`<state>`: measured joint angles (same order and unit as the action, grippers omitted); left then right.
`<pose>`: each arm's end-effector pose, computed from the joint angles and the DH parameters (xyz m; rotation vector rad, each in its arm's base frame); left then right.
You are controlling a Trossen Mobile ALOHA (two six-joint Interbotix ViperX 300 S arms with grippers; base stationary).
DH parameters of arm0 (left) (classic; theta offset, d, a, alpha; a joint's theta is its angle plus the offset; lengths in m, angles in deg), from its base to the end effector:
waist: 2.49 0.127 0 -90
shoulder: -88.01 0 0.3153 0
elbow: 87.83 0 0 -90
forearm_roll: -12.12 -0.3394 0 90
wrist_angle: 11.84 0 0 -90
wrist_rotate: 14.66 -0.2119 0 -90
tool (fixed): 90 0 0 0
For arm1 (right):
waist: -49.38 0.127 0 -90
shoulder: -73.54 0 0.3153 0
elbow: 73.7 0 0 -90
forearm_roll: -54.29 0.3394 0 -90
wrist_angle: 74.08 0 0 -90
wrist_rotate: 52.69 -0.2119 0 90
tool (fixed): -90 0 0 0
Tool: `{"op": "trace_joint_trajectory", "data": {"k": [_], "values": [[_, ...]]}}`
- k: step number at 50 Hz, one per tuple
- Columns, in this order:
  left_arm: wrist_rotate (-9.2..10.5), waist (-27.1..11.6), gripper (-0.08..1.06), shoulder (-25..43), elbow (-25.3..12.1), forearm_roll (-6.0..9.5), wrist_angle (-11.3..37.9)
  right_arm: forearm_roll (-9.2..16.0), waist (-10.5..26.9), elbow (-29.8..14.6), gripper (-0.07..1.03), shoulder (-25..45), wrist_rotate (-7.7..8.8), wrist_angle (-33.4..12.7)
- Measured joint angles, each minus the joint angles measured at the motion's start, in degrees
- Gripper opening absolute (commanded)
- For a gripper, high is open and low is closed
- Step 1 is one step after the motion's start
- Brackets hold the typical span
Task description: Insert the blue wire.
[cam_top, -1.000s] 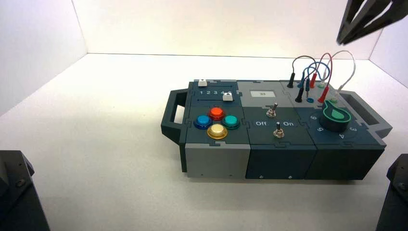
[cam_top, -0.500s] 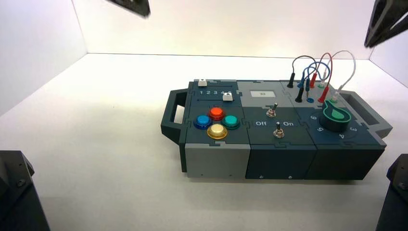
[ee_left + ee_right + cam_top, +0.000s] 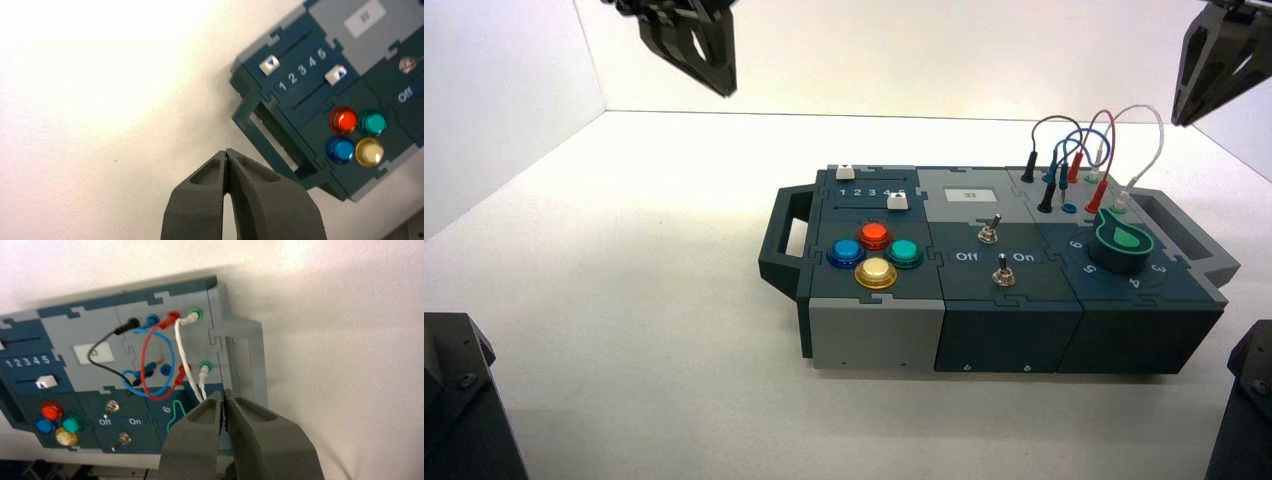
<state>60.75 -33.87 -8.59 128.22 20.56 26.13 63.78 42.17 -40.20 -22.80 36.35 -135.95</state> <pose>0.2815 -0.1941 0.0789 0.3880 1.1214 -0.6436 0.2736 -0.0036 0.0758 0.2856 1.5360 -0.0574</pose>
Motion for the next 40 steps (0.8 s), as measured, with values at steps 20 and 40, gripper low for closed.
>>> {"op": "trace_joint_trajectory", "data": {"k": [20,40], "values": [[-0.53,-2.6,-0.03,6.7,-0.8,0.0,1.3,-1.1,-0.1,1.7,0.01,5.5,-0.18,-2.5],[-0.62,-7.6,-0.03,11.9,-4.8,0.09,1.3,-3.6,-2.4,1.7,0.01,8.3,-0.18,-1.5]]}}
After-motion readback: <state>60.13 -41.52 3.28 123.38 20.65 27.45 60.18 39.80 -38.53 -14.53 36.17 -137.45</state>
